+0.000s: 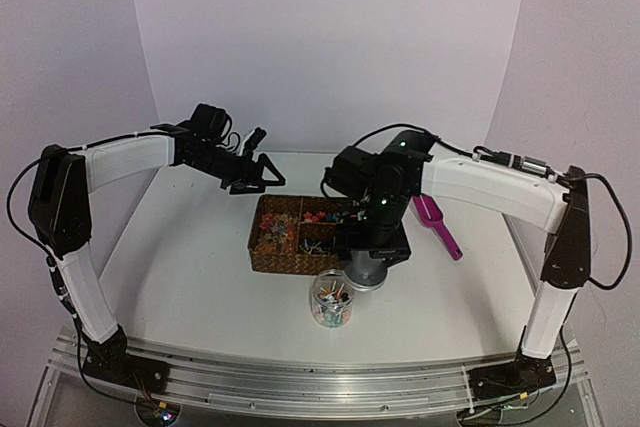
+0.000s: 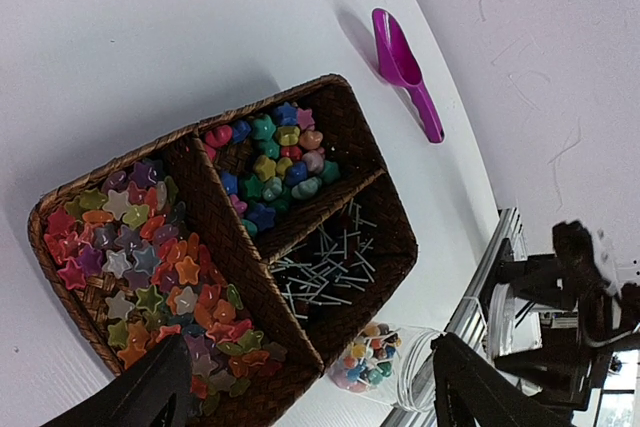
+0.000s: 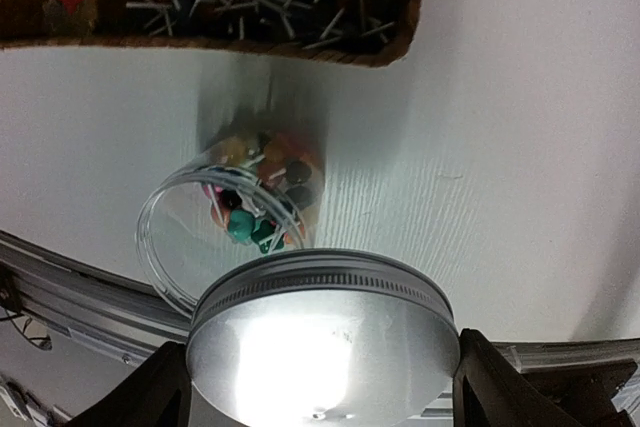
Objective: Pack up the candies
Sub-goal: Close the bottle lid on the packing bottle.
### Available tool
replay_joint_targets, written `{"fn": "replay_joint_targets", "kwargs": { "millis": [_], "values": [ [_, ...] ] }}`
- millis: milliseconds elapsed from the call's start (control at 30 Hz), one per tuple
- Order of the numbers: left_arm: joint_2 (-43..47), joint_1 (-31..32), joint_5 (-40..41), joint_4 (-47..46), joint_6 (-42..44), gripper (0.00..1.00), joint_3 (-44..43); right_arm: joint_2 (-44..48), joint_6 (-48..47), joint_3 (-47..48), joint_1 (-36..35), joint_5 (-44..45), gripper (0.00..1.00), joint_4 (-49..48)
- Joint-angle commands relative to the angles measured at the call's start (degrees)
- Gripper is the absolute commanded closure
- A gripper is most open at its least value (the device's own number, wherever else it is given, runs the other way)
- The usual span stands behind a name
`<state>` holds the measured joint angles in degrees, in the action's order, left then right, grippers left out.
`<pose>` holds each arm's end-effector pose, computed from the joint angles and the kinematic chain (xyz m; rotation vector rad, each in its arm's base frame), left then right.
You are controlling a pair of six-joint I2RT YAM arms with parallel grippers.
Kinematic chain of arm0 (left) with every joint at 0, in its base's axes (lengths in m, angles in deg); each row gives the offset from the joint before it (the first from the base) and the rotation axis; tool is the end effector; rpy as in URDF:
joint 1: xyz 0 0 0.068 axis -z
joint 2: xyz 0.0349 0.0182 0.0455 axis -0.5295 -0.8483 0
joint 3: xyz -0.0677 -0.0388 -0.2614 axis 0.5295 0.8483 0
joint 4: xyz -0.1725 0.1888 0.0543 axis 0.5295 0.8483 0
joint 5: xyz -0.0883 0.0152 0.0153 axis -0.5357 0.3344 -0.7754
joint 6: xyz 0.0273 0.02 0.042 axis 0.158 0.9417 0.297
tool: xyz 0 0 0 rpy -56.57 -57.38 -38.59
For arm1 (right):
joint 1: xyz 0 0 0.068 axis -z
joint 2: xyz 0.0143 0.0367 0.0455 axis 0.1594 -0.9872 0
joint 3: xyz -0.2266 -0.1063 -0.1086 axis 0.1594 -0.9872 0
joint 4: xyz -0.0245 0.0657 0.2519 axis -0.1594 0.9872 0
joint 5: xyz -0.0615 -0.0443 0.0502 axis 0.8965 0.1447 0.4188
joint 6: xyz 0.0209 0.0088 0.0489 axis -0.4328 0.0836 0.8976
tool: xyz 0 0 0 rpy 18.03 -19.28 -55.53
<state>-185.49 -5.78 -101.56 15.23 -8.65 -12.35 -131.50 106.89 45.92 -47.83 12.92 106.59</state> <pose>0.3500 -0.1974 0.2709 0.5532 2.4080 -1.1658 0.2049 0.3106 0.2920 -0.2397 2.9331 0.1897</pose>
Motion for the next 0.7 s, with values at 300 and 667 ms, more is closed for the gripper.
{"fn": "replay_joint_targets", "kwargs": {
  "millis": [300,667],
  "values": [
    [1.2,-0.3,-1.2,0.0,0.9,0.18,0.2,-10.9,1.9,15.6,-3.4,-2.1,0.39,7.2],
    [0.8,-0.3,-1.1,0.0,0.7,0.18,0.2,-15.5,0.8,18.7,-3.7,-2.7,0.4,7.2]
  ]
}}
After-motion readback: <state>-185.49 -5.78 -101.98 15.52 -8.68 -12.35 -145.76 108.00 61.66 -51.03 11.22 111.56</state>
